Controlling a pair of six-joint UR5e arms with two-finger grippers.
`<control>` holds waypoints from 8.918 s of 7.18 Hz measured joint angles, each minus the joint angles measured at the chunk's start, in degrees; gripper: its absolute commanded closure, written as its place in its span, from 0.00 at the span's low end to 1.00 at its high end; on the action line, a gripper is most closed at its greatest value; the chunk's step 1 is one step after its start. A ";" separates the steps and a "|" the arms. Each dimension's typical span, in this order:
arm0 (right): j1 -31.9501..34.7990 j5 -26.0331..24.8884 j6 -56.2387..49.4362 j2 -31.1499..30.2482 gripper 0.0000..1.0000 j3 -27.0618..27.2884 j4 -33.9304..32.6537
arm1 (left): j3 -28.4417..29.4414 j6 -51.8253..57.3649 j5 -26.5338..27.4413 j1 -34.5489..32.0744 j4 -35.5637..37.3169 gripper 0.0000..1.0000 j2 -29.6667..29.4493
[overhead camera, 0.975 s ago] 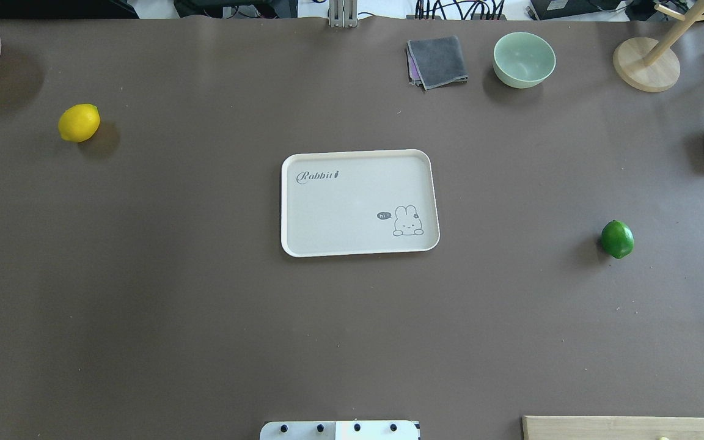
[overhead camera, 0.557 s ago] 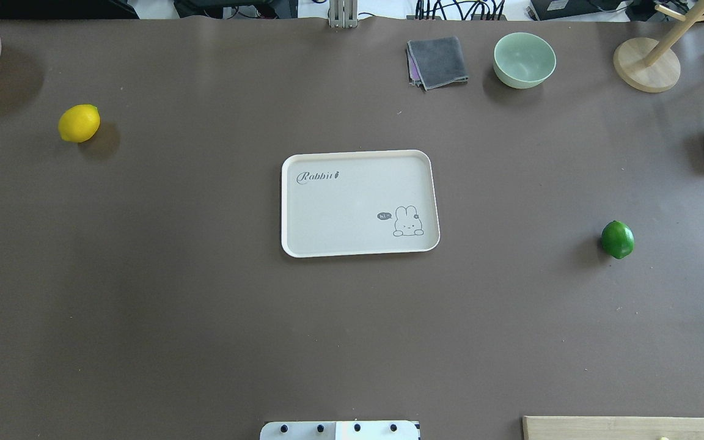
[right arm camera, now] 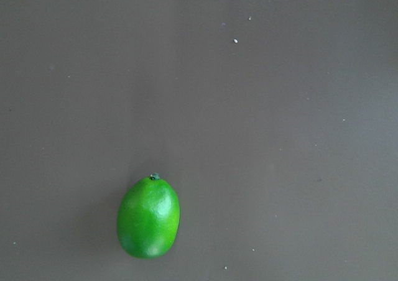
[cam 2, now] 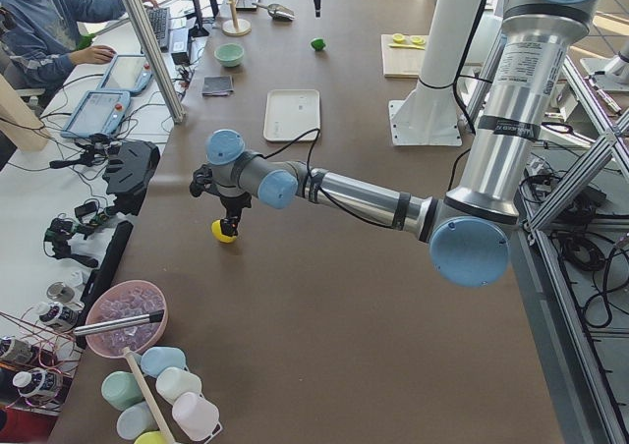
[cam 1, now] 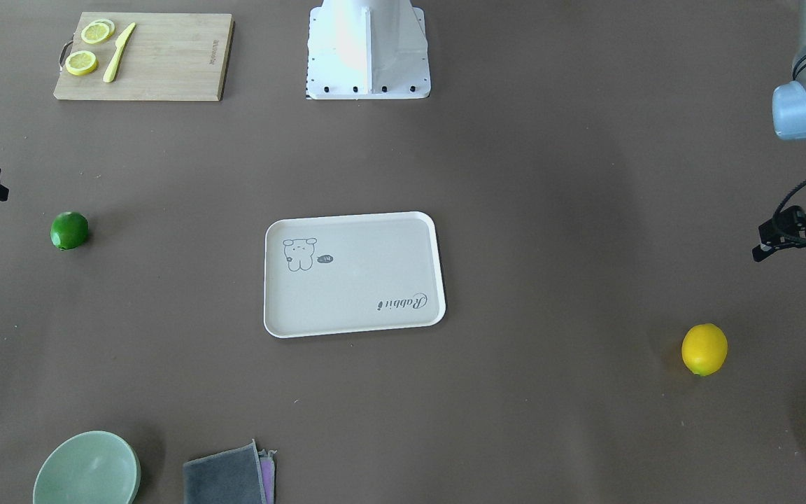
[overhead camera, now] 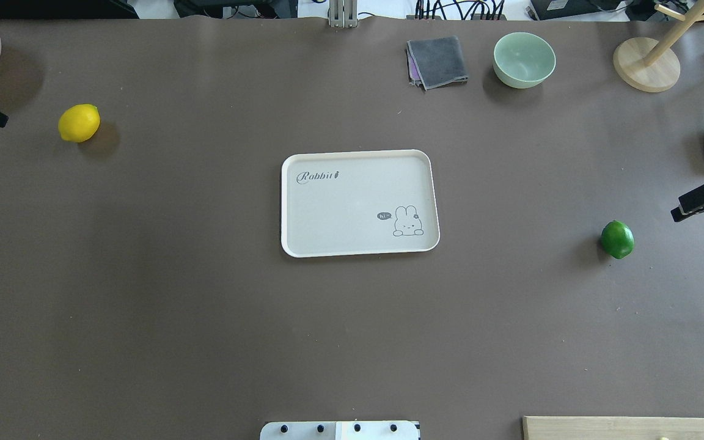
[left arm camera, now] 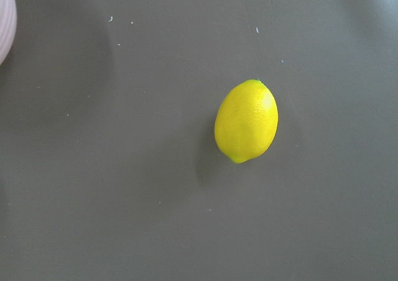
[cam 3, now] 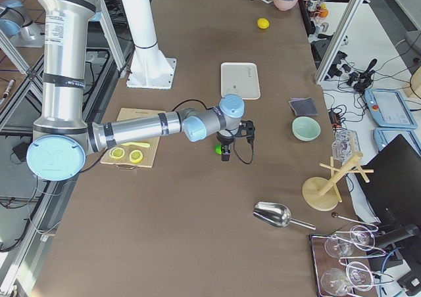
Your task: Place all lemons on tray
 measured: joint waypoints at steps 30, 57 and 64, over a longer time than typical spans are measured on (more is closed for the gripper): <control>-28.53 -15.28 33.90 40.49 0.01 -16.33 0.35 | 18.11 -15.83 6.25 11.20 -14.90 1.00 -15.17; 17.15 -2.75 -19.98 5.67 0.00 -16.16 -0.33 | -10.47 9.71 1.29 -6.98 5.08 0.02 16.06; 18.32 -3.23 -20.35 5.65 0.00 -15.69 -0.23 | -10.00 10.04 1.58 -7.93 4.89 0.02 16.15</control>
